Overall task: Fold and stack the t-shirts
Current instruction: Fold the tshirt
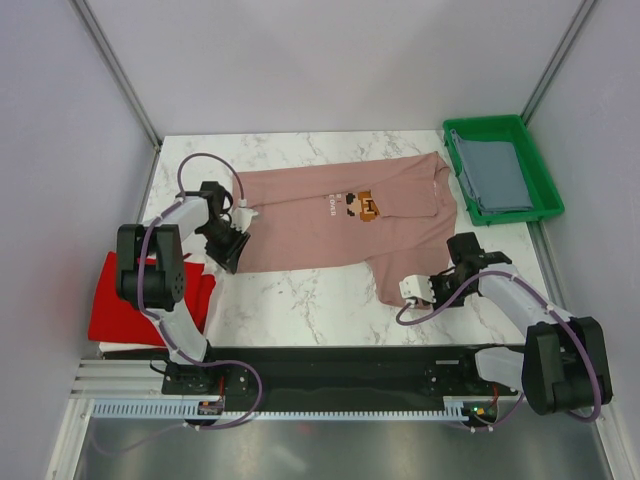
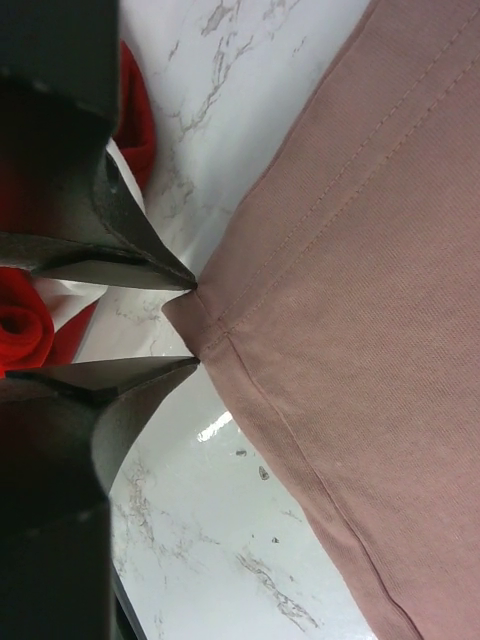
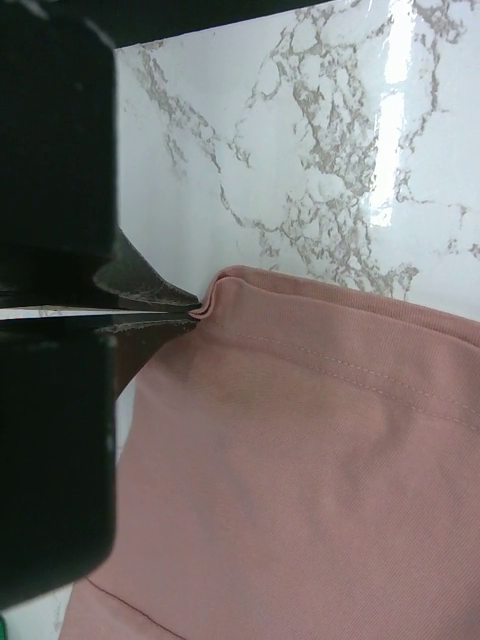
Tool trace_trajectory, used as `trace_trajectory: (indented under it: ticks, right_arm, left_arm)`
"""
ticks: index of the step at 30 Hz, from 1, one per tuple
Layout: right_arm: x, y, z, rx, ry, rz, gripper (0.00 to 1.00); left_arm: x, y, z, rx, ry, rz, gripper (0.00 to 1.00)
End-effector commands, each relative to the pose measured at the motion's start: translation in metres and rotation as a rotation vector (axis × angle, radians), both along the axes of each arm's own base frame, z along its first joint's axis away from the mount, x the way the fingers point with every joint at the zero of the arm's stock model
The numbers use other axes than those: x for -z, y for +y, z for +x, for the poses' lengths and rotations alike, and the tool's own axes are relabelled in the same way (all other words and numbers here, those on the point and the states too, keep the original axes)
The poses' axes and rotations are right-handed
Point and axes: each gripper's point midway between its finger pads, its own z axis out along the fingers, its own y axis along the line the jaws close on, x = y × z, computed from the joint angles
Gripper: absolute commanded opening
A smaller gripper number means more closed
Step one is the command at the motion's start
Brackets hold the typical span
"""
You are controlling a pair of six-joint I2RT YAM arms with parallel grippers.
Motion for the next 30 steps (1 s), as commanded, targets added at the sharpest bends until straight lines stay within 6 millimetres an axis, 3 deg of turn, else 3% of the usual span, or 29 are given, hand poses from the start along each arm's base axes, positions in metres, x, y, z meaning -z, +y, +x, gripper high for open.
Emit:
trace_trajectory:
  ticks: [1, 6, 9, 10, 12, 15, 21, 22, 27, 30]
  right_arm:
    - [-0.008, 0.006, 0.006, 0.021, -0.030, 0.033, 0.00]
    - [-0.006, 0.006, 0.000, 0.052, -0.027, 0.041, 0.00]
    - [-0.015, 0.006, 0.004, 0.111, -0.053, 0.055, 0.00]
    - [-0.015, 0.006, 0.005, 0.111, -0.058, 0.058, 0.00]
    - [-0.026, 0.009, 0.013, 0.183, -0.077, 0.087, 0.00]
    - [-0.045, 0.013, 0.027, 0.284, -0.112, 0.136, 0.00]
    - [-0.092, 0.019, 0.061, 0.456, -0.201, 0.238, 0.00]
    - [-0.107, 0.021, 0.071, 0.492, -0.228, 0.268, 0.00]
    - [-0.150, 0.019, 0.110, 0.575, -0.323, 0.310, 0.00]
    - [-0.159, 0.017, 0.128, 0.617, -0.350, 0.311, 0.00]
  left_arm:
    - [0.005, 0.000, -0.002, 0.011, 0.010, 0.008, 0.40]
    - [0.009, -0.002, -0.006, 0.019, 0.025, 0.007, 0.36]
    - [0.008, -0.003, -0.006, 0.019, 0.025, 0.004, 0.18]
    - [0.008, -0.003, -0.006, 0.019, 0.025, 0.004, 0.18]
    - [0.004, -0.002, -0.003, 0.020, 0.013, 0.008, 0.09]
    - [-0.002, -0.001, 0.000, 0.023, -0.003, 0.013, 0.02]
    - [-0.026, -0.002, 0.013, 0.026, -0.064, 0.008, 0.02]
    - [-0.030, -0.003, 0.013, 0.023, -0.061, 0.005, 0.02]
    - [-0.047, -0.009, 0.037, 0.018, -0.089, -0.022, 0.02]
    - [-0.054, -0.011, 0.054, 0.021, -0.109, -0.033, 0.02]
